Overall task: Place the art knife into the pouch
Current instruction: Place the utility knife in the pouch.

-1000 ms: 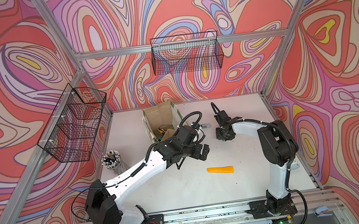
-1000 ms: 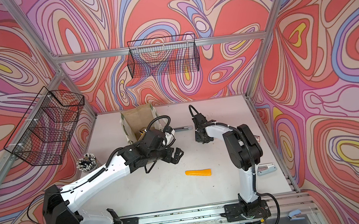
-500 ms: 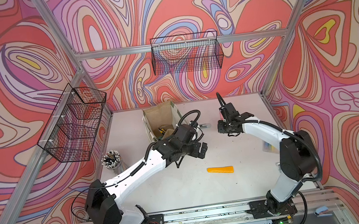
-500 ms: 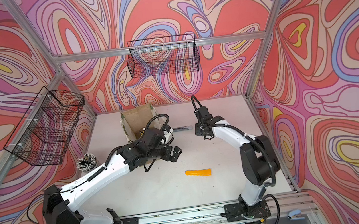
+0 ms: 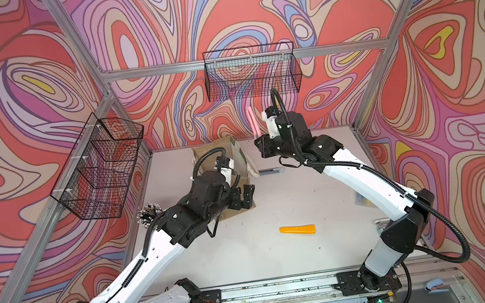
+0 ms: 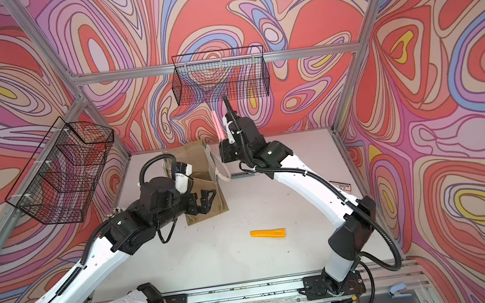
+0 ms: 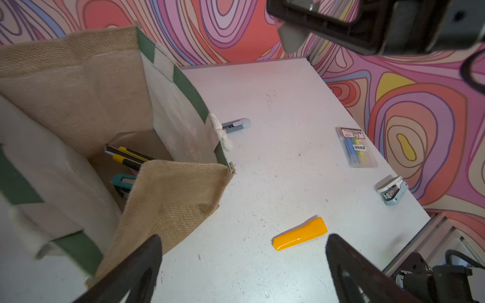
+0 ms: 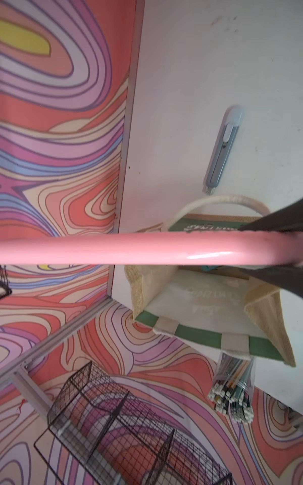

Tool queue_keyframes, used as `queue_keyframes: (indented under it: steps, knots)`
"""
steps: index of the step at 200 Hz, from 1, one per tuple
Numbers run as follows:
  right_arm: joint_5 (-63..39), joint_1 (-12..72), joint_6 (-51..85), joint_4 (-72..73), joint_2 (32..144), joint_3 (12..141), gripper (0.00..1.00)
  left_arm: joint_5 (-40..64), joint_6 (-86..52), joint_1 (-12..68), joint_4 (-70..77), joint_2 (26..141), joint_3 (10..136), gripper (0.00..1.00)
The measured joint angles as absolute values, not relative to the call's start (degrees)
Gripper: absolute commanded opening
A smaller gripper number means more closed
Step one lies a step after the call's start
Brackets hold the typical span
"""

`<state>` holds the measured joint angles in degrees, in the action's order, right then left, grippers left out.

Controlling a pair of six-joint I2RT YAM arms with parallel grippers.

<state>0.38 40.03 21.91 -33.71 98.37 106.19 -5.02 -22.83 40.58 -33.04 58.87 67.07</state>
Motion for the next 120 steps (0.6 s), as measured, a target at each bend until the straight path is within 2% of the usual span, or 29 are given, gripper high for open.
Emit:
queue_keyframes:
  steps: [52, 101, 120]
  knots:
    - [-5.0, 45.8, 23.7, -35.2, 110.8, 113.5, 0.0, -0.5, -23.7, 26.2, -36.8, 51.5, 65.2, 1.0]
    - [-8.0, 46.2, 25.8, -38.1, 119.0, 117.3, 0.0, 16.8, -28.6, 8.0, -35.5, 47.0, 54.4, 1.0]
    - [-8.4, 46.2, 26.3, -38.5, 120.2, 118.9, 0.0, 22.9, -31.0, 3.3, -34.0, 47.0, 50.6, 1.0]
